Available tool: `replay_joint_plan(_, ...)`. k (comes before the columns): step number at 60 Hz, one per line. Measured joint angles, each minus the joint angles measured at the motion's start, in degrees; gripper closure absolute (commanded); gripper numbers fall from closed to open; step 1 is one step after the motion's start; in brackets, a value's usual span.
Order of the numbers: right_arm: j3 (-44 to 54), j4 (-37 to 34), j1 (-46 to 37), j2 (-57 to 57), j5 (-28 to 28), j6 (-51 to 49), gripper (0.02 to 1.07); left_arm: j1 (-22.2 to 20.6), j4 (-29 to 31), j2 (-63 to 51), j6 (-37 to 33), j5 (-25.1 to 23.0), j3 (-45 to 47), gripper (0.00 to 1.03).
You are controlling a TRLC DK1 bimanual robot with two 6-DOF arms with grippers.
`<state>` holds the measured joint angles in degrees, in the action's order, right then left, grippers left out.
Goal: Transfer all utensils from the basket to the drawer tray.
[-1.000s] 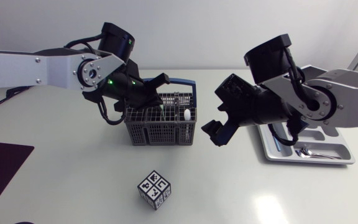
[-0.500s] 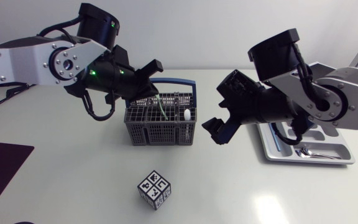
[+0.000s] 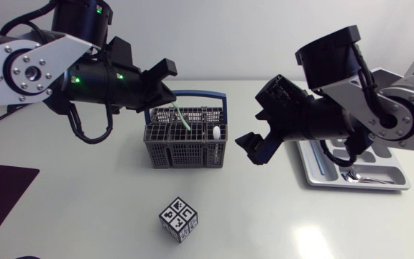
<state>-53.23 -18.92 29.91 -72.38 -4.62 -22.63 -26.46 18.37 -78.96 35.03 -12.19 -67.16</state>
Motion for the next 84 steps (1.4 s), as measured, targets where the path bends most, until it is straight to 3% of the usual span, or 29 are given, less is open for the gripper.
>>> replay_joint_plan(16, 0.39, -1.73, -0.02, 2.73, -4.63, -1.49, 0.07, -4.37, 1.49, 2.78, -12.81, -1.6, 1.79, 1.0)
replay_joint_plan(33, 6.08, -2.32, 0.76, 5.81, -12.2, -7.04, 0.07, -7.93, 3.26, 4.74, -24.72, -9.03, 4.61, 1.0)
replay_joint_plan(41, 8.59, -3.3, 1.66, 8.11, -18.32, -10.21, 0.08, -10.69, 4.52, 5.42, -29.2, -11.45, 4.72, 1.0)
replay_joint_plan(62, 10.75, -6.4, 1.92, 11.06, -24.83, -17.05, 0.14, -17.97, 9.44, 5.6, -37.99, -14.45, 5.73, 1.0)
replay_joint_plan(70, 12.37, -6.97, 2.45, 11.21, -26.73, -19.12, 0.2, -18.82, 11.58, 5.57, -39.43, -16.57, 5.73, 1.0)
replay_joint_plan(84, 14.19, -6.86, 3.8, 12.09, -28.46, -21.44, 0.54, -19.87, 13.97, 5.57, -40.72, -19.02, 5.73, 1.0)
